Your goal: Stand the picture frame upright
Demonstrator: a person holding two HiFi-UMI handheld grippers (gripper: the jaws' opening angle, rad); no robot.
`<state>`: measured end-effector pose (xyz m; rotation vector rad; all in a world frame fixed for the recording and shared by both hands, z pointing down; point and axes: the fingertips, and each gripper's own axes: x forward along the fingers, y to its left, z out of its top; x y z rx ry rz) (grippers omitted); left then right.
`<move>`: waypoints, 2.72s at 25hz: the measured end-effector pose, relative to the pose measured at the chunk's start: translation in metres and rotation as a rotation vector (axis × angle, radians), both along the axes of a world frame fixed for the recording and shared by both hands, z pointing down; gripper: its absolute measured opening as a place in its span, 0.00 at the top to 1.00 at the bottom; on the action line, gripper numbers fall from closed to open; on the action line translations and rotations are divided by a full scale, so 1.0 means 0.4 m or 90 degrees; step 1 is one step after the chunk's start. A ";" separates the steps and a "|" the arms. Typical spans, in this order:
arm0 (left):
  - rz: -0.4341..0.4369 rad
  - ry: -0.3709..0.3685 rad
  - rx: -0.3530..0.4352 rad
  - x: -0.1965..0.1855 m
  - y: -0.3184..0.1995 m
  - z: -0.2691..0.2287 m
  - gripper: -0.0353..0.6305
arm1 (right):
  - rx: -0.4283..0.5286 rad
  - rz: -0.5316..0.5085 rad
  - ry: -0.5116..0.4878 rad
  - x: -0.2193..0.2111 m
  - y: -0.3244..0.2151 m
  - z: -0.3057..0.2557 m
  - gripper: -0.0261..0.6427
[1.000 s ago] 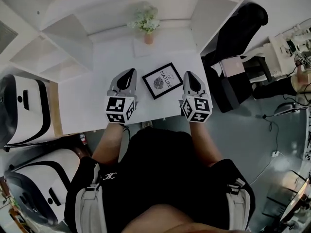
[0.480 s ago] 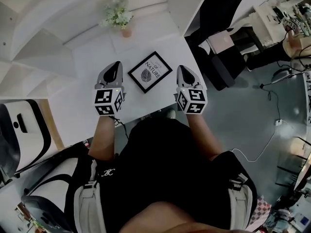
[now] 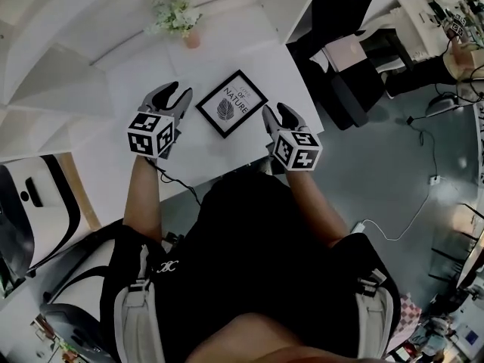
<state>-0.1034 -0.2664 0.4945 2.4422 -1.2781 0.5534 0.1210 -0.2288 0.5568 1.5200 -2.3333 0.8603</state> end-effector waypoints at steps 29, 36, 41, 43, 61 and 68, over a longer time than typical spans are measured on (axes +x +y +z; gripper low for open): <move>0.233 0.021 -0.255 -0.081 -0.144 0.264 0.59 | -0.334 0.184 -0.044 -0.095 -0.003 0.320 0.70; 0.234 0.035 -0.260 -0.103 -0.151 0.289 0.59 | -0.428 0.267 -0.064 -0.105 -0.009 0.380 0.70; 0.225 0.051 -0.269 -0.127 -0.151 0.302 0.59 | -0.481 0.314 -0.007 -0.098 -0.006 0.403 0.72; 0.220 0.061 -0.274 -0.132 -0.151 0.307 0.59 | -0.496 0.320 0.017 -0.099 -0.008 0.407 0.72; 0.219 0.084 -0.310 -0.102 -0.124 0.332 0.59 | -0.577 0.261 -0.065 -0.099 -0.013 0.416 0.82; 0.208 0.109 -0.320 -0.078 -0.101 0.323 0.59 | -0.539 0.215 -0.080 -0.097 -0.008 0.412 0.84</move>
